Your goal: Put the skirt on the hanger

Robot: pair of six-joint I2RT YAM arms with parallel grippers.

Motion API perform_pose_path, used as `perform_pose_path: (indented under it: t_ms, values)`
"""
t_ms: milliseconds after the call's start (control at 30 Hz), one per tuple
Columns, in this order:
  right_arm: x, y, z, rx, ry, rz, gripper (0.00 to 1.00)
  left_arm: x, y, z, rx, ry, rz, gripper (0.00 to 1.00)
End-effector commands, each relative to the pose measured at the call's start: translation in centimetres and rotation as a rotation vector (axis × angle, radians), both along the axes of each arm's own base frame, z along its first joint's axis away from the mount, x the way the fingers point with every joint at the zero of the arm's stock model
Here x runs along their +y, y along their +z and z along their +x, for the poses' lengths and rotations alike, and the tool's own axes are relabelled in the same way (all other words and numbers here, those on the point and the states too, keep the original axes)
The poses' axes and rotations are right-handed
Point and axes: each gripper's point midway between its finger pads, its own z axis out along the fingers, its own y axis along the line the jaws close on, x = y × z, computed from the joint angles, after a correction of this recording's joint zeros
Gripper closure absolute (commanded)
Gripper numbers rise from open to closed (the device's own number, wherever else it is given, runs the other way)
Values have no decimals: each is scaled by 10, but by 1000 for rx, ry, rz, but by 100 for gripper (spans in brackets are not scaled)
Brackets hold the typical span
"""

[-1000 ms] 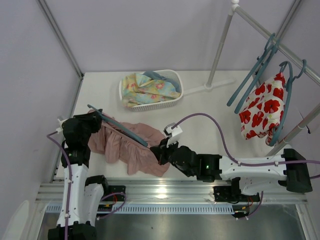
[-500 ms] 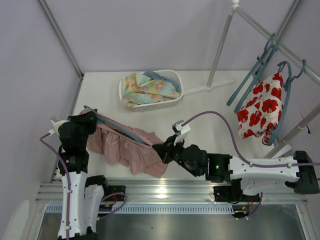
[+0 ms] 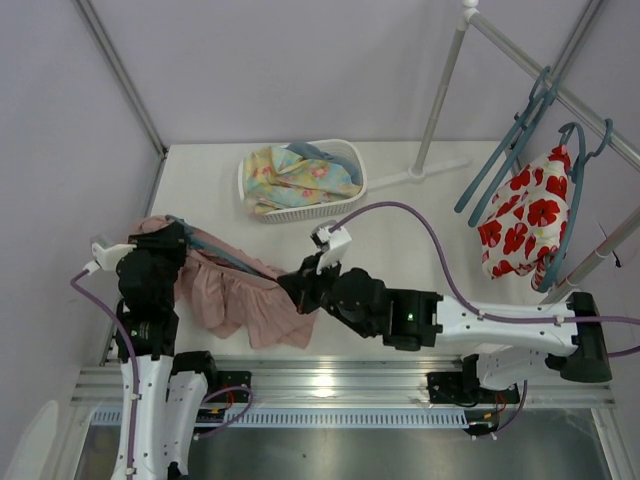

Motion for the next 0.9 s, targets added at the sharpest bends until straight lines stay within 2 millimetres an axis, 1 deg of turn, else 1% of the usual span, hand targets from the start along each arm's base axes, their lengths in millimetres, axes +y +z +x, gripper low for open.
perform_pose_path:
  t_ms: [0, 33, 67, 100, 133, 167, 200, 233, 300, 333, 367, 433, 467, 500, 533, 567, 600, 667, 700, 733, 767, 800, 833, 867]
  values:
    - [9, 26, 13, -17, 6, -15, 100, 25, 44, -6, -138, 133, 70, 100]
    - [19, 14, 17, -6, 15, -48, 100, 23, 45, -7, -145, 123, 68, 100]
    - [22, 8, 19, 9, 27, -65, 100, 20, 49, -8, -156, 112, 67, 100]
    - [29, 6, 16, 27, 66, -65, 100, 16, 51, -9, -161, 93, 66, 100]
    - [33, 10, 19, 30, 71, -57, 100, 14, 53, -11, -166, 83, 67, 100]
    - [38, 8, 20, 32, 78, -61, 100, 13, 51, -12, -156, 75, 67, 100]
    - [42, 10, 18, 25, 96, -57, 100, 10, 51, -14, -158, 65, 61, 100]
    - [45, 20, 17, 17, 106, -38, 100, 9, 48, -14, -153, 59, 54, 100]
    - [54, 24, 16, 14, 124, -37, 100, 6, 45, -15, -156, 47, 39, 100]
    - [58, 37, 15, 9, 139, -13, 100, 3, 42, -14, -153, 34, 30, 100]
    - [64, 35, 14, 13, 150, -19, 100, 1, 40, -13, -154, 26, 25, 100]
    - [70, 43, 13, 6, 164, -9, 100, 0, 38, -14, -152, 20, 20, 100]
    - [73, 53, 13, -1, 166, 7, 100, 0, 37, -14, -151, 17, 19, 100]
    - [78, 51, 14, 0, 166, -1, 100, -2, 37, -14, -152, 11, 20, 100]
    - [80, 55, 15, -3, 165, 4, 100, -3, 35, -14, -149, 7, 18, 100]
    - [83, 66, 16, -7, 166, 24, 100, -3, 33, -13, -145, 5, 18, 100]
    - [88, 64, 20, -4, 166, 21, 100, -4, 32, -13, -145, 2, 18, 100]
    - [94, 68, 18, -9, 182, 24, 100, -4, 29, -14, -139, 1, 16, 100]
    - [96, 73, 21, -14, 175, 28, 100, -4, 29, -15, -139, 1, 16, 100]
    - [101, 63, 24, -6, 167, 0, 100, -4, 30, -15, -142, 2, 16, 100]
    - [101, 52, 25, 10, 164, -39, 100, -4, 34, -16, -149, 2, 18, 100]
    - [103, 48, 26, 17, 162, -54, 100, -3, 35, -17, -151, 3, 23, 100]
    - [103, 39, 28, 27, 159, -76, 100, -4, 43, -18, -165, 1, 28, 100]
    - [101, 33, 27, 38, 157, -93, 100, -4, 44, -18, -164, 0, 31, 100]
